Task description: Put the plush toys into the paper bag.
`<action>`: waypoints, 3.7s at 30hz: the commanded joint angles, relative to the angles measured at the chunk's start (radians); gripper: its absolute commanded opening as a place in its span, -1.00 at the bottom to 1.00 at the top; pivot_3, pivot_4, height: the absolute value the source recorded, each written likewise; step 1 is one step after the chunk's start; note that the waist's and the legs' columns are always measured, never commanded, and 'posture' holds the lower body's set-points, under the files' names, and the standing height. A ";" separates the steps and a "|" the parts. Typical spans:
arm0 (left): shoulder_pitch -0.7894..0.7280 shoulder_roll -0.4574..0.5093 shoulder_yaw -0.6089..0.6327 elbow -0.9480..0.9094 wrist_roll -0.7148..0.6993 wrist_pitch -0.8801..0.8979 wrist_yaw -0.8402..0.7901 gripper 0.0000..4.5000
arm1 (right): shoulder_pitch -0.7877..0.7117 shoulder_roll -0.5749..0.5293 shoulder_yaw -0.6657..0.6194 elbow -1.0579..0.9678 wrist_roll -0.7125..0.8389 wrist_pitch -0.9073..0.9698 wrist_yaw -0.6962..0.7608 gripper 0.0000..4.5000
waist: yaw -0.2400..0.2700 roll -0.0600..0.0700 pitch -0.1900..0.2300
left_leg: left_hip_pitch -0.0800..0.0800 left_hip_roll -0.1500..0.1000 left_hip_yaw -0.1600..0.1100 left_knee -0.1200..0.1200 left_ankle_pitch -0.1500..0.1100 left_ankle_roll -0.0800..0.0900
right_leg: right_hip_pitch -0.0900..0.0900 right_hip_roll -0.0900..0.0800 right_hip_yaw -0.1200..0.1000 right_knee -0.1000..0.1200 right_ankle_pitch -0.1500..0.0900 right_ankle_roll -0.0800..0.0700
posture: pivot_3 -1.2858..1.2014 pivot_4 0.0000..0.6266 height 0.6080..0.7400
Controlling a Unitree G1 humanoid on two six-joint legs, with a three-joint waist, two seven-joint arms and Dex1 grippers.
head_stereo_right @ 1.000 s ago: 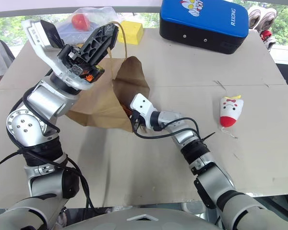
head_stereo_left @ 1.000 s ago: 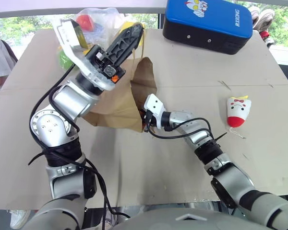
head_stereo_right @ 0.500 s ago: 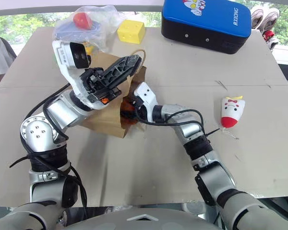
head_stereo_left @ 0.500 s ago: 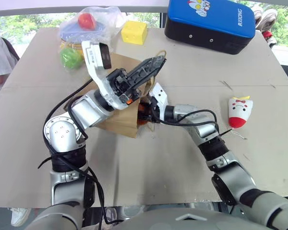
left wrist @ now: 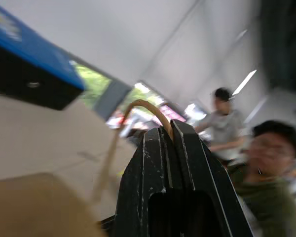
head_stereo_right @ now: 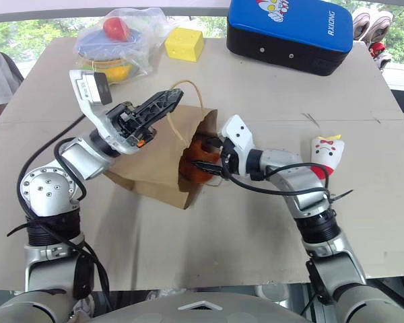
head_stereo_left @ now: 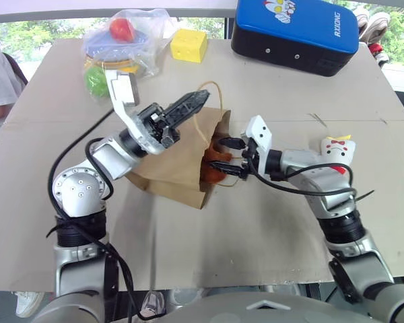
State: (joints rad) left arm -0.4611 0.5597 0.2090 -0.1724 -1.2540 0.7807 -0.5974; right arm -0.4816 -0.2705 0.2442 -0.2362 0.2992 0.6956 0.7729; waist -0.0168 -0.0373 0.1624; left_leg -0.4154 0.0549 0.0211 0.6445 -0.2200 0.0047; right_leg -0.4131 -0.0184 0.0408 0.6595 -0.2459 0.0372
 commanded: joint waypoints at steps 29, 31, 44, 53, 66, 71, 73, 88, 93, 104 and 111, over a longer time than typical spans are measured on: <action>-0.316 -0.175 -0.202 0.062 0.423 -0.180 -0.352 -1.00 | 0.336 -0.270 -0.562 -0.232 -0.005 0.306 -0.549 0.98 | -0.005 0.000 0.001 | -0.001 -0.001 0.002 -0.002 0.000 0.000 | 0.000 -0.001 0.003 -0.004 0.000 0.001 | 0.03 -0.52 1.00; -0.309 -0.184 -0.206 0.061 0.434 -0.184 -0.351 -1.00 | 0.349 -0.260 -0.528 -0.165 -0.037 0.259 -0.555 0.98 | -0.012 0.000 0.001 | 0.000 -0.001 0.001 -0.002 0.000 0.000 | 0.000 0.000 0.003 -0.003 0.000 0.001 | 0.03 -0.52 1.00; -0.277 -0.197 -0.194 0.086 0.469 -0.196 -0.368 -1.00 | 0.389 -0.173 -0.636 -0.195 0.088 0.203 -0.508 -0.99 | -0.013 0.000 0.001 | -0.001 -0.001 0.000 -0.001 0.000 0.000 | 0.001 0.000 0.003 -0.002 -0.002 0.005 | 0.03 -0.52 1.00; -0.281 -0.202 -0.193 0.130 0.491 -0.208 -0.392 -1.00 | 0.346 -0.174 -0.820 -0.390 0.377 0.276 -0.467 -0.99 | -0.013 0.002 0.002 | -0.001 -0.001 0.000 -0.001 0.000 0.000 | 0.001 0.001 0.003 -0.002 -0.002 0.005 | 0.03 -0.52 1.00; -0.304 -0.236 -0.174 0.113 0.460 -0.174 -0.362 -1.00 | 0.113 -0.110 -0.346 -0.358 0.521 0.353 -0.491 -0.99 | -0.020 0.002 0.002 | -0.001 -0.001 0.000 -0.001 0.000 0.000 | 0.001 0.001 0.002 -0.002 -0.001 0.004 | 0.03 -0.52 1.00; -0.297 -0.235 -0.170 0.097 0.459 -0.162 -0.354 -1.00 | 0.029 -0.080 -0.205 -0.228 0.464 0.280 -0.391 -0.99 | -0.019 0.002 0.002 | -0.001 -0.001 0.000 -0.001 0.000 0.000 | 0.001 0.001 0.002 -0.002 0.000 0.002 | 0.03 -0.52 1.00; -0.292 -0.236 -0.165 0.087 0.458 -0.156 -0.347 -1.00 | 0.014 -0.077 -0.173 -0.197 0.440 0.261 -0.368 -0.99 | -0.018 0.002 0.002 | -0.001 -0.001 0.000 -0.001 0.000 0.000 | 0.001 0.001 0.002 -0.002 0.000 0.002 | 0.03 -0.52 1.00; -0.238 -0.235 -0.161 0.038 0.449 -0.137 -0.318 -1.00 | -0.083 0.055 -0.005 0.090 0.384 0.193 -0.125 -0.72 | -0.020 0.002 0.002 | -0.002 0.000 -0.001 -0.001 0.000 0.000 | 0.001 0.001 0.001 -0.002 0.000 0.001 | 0.03 -0.52 1.00; -0.214 -0.229 -0.144 0.026 0.442 -0.137 -0.303 -1.00 | -0.027 0.005 -0.038 0.038 0.370 0.188 -0.118 0.27 | -0.018 0.002 0.002 | -0.002 0.000 -0.001 -0.001 0.000 0.000 | 0.001 0.001 0.001 -0.002 0.000 0.001 | 0.03 -0.52 1.00; -0.150 -0.149 -0.114 0.006 0.443 -0.134 -0.336 -1.00 | 0.164 -0.157 -0.294 -0.320 0.451 0.253 -0.256 0.45 | -0.018 0.002 0.002 | -0.001 0.000 -0.001 -0.001 0.000 0.000 | 0.001 0.001 0.001 -0.001 0.000 0.001 | 0.03 -0.52 1.00; -0.153 -0.152 -0.118 0.018 0.452 -0.150 -0.336 -1.00 | 0.258 -0.144 -0.368 -0.361 0.493 0.420 -0.443 0.45 | -0.018 0.001 0.002 | -0.001 0.000 -0.001 -0.001 0.000 0.000 | 0.001 0.001 0.002 -0.001 0.000 0.001 | 0.03 -0.52 1.00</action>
State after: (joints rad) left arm -0.6032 0.4077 0.0772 -0.1383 -0.7954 0.6487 -0.9295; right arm -0.2368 -0.4276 -0.1084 -0.5827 0.7701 1.0809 0.3712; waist -0.0348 -0.0359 0.1646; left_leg -0.4163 0.0548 0.0205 0.6435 -0.2199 0.0050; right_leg -0.4122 -0.0177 0.0423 0.6580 -0.2458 0.0385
